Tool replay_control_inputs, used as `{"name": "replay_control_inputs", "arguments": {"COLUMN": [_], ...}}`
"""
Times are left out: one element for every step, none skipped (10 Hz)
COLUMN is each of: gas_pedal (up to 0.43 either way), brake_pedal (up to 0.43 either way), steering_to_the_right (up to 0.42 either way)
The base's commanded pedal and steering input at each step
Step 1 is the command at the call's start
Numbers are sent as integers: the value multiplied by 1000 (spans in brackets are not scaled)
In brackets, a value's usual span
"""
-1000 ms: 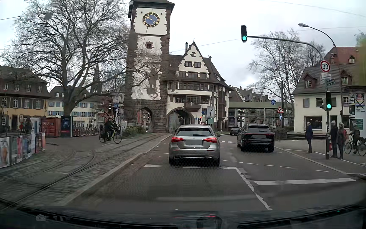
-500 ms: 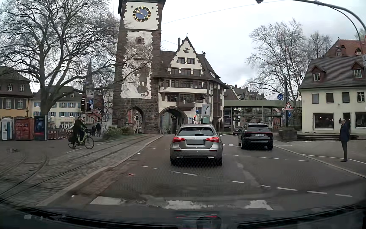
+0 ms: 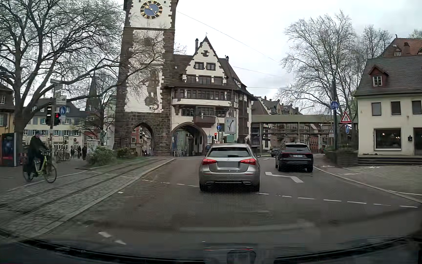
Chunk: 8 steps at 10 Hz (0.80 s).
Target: Follow the waypoints while adhering to traffic rules and regulations
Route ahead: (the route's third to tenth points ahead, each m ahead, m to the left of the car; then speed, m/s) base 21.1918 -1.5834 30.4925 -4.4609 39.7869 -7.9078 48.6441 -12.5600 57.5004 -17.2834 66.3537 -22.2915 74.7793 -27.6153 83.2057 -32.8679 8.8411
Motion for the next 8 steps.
{"name": "replay_control_inputs", "arguments": {"gas_pedal": [130,130,130,130,138,138,150,157], "brake_pedal": [0,0,0,0,0,0,0,0], "steering_to_the_right": [37,38,37,38,38,37,38,38]}}
